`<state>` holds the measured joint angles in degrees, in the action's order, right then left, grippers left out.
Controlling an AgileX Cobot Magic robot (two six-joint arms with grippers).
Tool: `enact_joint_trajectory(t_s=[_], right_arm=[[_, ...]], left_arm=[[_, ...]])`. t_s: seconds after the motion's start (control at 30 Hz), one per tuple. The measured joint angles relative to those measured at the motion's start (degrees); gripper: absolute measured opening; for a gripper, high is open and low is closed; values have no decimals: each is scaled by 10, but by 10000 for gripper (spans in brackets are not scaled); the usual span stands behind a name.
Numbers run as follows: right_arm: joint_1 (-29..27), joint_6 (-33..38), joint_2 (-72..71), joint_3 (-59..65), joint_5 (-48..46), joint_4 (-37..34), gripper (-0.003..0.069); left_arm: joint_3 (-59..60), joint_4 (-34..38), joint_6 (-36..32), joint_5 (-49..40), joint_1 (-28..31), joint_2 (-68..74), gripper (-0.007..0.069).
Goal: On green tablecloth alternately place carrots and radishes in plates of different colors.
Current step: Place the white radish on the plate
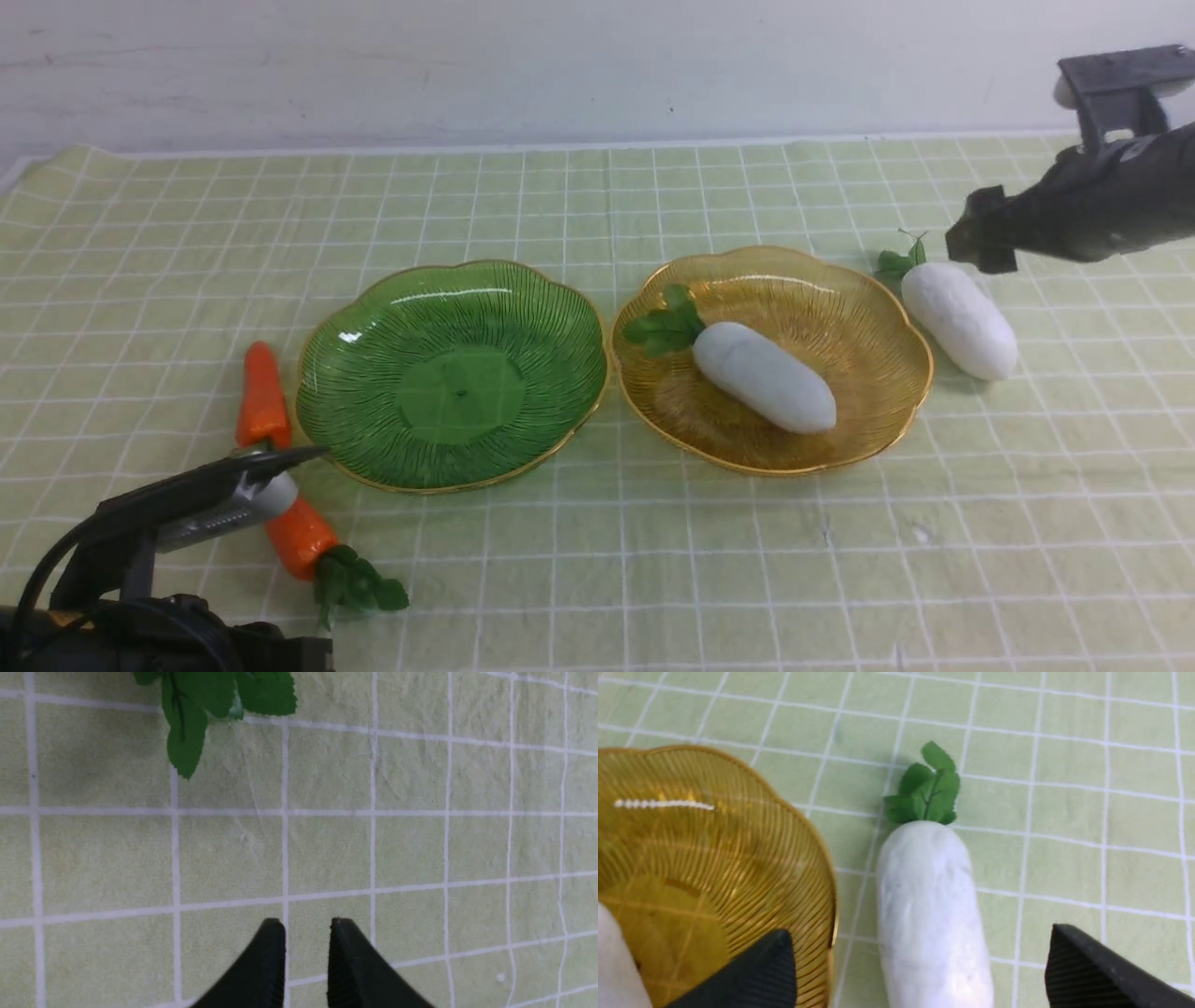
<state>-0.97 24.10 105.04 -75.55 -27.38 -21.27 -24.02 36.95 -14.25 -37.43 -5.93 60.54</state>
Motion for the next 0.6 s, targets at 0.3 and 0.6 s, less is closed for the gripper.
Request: enact_joint_trajectory(t_s=[0.3, 0.6], right_arm=[[-3, -21, 80, 0, 31, -4, 608], [-3, -22, 138, -2, 20, -5, 526]], left_arm=[[0, 0, 0, 0, 0, 0, 122], [0, 0, 0, -3, 0, 0, 122]])
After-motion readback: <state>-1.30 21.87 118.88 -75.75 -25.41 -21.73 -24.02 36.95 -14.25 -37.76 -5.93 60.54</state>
